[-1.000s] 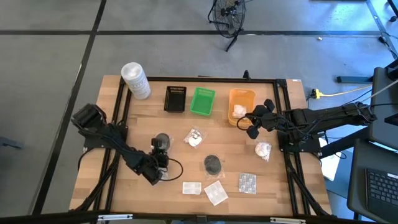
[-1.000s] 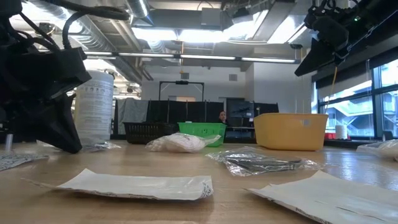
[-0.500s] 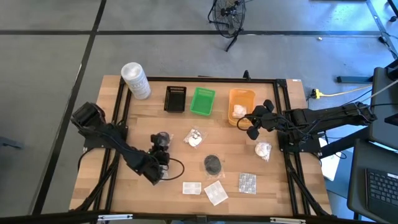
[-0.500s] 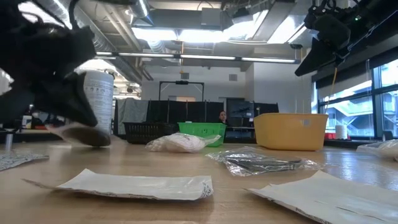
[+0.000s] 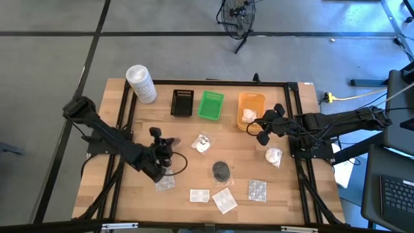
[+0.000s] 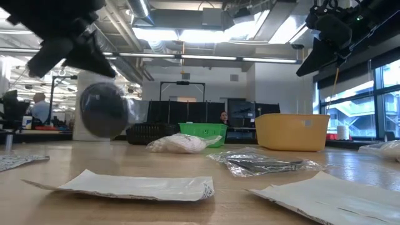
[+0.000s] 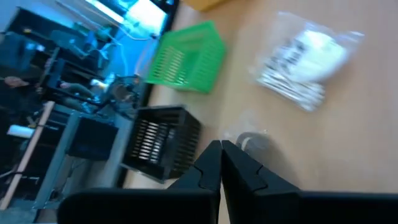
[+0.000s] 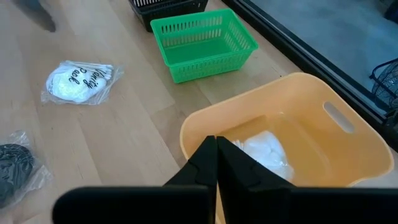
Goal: Pick & Place Travel size toiletries
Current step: Put the black hairbrush into the black bin
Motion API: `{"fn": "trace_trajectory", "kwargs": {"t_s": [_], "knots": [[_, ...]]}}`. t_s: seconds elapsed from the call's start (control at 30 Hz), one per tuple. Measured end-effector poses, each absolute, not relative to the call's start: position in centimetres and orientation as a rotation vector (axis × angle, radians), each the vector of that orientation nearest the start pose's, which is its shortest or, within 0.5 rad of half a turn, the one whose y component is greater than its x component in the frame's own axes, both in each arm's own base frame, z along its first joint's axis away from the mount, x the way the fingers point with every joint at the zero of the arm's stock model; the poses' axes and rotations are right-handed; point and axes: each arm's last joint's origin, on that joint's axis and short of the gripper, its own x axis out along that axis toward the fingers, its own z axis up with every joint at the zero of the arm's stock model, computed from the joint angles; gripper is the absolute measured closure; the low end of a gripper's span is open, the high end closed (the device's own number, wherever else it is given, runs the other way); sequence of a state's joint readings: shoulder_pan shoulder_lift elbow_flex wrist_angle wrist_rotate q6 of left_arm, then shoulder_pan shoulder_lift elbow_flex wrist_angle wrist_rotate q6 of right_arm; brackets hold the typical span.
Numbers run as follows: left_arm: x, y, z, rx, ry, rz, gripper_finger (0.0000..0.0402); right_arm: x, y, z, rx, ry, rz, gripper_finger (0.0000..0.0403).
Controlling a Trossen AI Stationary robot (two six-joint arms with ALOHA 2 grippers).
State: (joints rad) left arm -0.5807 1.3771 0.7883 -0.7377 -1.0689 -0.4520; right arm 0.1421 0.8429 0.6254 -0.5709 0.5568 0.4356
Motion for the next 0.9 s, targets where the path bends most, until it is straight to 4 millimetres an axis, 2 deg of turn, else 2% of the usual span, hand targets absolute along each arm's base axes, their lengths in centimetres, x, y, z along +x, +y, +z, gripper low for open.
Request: {"fn": "trace_trajectory", "kwargs": {"t_s": [0.37, 0.6, 0.77, 0.9], "knots": [[20.1, -5.7, 23.6, 0.600, 0.652, 0.851, 0.0400, 16.2, 0.8, 24.1, 0.142, 0.643, -0.537, 0.0375], [20.3, -2.6, 25.6, 0.577, 0.635, 0.978, 0.0400, 16.2, 0.8, 24.1, 0.142, 0.642, -0.537, 0.0391], [21.0, -0.5, 26.9, 0.523, 0.641, 0.943, 0.0400, 16.3, 0.8, 24.1, 0.141, 0.644, -0.537, 0.0399], [21.6, 1.3, 27.9, 0.477, 0.611, 0.879, 0.0400, 16.3, 0.8, 24.0, 0.141, 0.645, -0.537, 0.0388]]}}
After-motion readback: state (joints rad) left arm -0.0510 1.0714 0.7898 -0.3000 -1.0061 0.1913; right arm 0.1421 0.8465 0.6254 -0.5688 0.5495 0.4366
